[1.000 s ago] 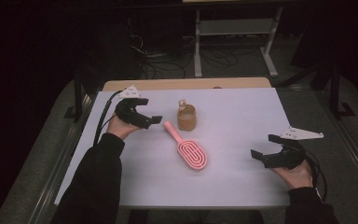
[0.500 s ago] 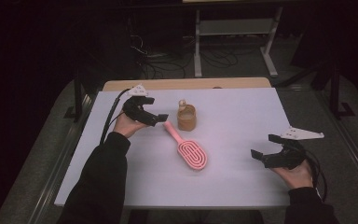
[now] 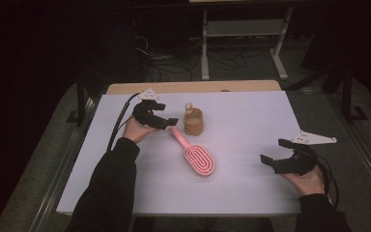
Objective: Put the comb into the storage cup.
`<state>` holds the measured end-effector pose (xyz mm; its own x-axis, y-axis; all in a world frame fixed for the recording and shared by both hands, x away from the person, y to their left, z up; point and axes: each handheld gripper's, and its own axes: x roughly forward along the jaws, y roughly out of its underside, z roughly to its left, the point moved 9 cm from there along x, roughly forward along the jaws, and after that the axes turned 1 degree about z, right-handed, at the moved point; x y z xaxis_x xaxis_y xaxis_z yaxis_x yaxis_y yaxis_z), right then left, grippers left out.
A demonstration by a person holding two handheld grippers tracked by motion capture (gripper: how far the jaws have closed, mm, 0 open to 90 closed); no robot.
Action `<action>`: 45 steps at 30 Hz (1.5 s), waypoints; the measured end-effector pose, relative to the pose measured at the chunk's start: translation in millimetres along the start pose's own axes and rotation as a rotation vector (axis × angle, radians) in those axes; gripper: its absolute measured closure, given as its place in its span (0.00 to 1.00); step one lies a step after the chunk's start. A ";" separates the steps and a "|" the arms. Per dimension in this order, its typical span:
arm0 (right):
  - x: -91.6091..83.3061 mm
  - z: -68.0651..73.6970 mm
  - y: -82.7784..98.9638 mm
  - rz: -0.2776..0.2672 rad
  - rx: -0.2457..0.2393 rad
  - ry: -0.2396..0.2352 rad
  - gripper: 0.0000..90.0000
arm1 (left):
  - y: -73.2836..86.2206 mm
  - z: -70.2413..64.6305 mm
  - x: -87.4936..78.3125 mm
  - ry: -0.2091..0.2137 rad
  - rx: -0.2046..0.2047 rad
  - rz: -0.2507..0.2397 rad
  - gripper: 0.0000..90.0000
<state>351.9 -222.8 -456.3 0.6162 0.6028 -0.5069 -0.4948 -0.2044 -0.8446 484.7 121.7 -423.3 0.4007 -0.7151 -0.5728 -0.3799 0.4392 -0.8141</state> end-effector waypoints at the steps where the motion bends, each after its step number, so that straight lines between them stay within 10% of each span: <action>1: 0.3 0.0 0.1 0.001 0.000 0.000 0.00 | 0.7 0.1 1.8 0.003 -0.004 0.000 0.15; 24: -1.1 -1.5 -0.4 -0.005 0.006 0.000 0.00 | 19.5 1.3 31.9 0.022 0.008 0.069 0.40; 45: -1.4 -2.5 0.1 -0.005 0.010 0.000 0.00 | 32.7 8.1 45.0 -0.041 0.041 0.145 0.82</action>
<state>352.5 -225.6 -456.1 0.6187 0.6041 -0.5024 -0.4975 -0.1936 -0.8456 497.1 108.3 -476.4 0.3777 -0.6201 -0.6877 -0.4020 0.5592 -0.7250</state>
